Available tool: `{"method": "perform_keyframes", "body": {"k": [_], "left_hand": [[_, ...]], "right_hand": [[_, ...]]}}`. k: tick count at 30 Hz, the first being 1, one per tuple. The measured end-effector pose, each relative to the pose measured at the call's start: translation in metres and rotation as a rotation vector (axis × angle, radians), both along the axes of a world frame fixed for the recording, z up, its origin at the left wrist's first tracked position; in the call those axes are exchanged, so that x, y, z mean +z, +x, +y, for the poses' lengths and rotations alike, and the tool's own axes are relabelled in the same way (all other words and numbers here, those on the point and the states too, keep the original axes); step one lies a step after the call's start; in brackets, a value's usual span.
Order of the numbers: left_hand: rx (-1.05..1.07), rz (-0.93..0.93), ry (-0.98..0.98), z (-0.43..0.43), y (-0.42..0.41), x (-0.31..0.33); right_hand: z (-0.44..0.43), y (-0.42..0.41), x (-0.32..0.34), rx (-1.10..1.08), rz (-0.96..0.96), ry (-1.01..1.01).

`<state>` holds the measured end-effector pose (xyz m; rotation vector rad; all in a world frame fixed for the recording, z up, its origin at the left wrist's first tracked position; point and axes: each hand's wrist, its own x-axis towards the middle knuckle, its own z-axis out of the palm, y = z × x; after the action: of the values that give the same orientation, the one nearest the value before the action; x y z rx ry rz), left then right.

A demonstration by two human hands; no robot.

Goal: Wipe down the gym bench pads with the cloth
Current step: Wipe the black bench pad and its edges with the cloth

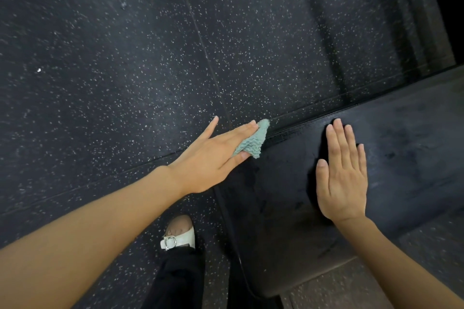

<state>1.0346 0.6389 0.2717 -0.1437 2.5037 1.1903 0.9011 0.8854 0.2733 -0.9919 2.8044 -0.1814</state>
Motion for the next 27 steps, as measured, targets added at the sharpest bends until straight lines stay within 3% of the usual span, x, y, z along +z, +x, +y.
{"method": "perform_keyframes", "body": {"k": [13,23,27], "left_hand": [[0.326,-0.038,0.043,0.018,0.047,0.0],[0.631,-0.066,-0.218,0.066,0.044,0.006],[0.719,-0.065,-0.238,0.08,0.044,0.006]], "right_hand": [[0.001,0.0,0.0,0.013,-0.004,0.001],[0.004,-0.002,0.003,0.061,-0.061,0.0],[-0.006,0.007,0.017,0.283,-0.109,0.011]]}}
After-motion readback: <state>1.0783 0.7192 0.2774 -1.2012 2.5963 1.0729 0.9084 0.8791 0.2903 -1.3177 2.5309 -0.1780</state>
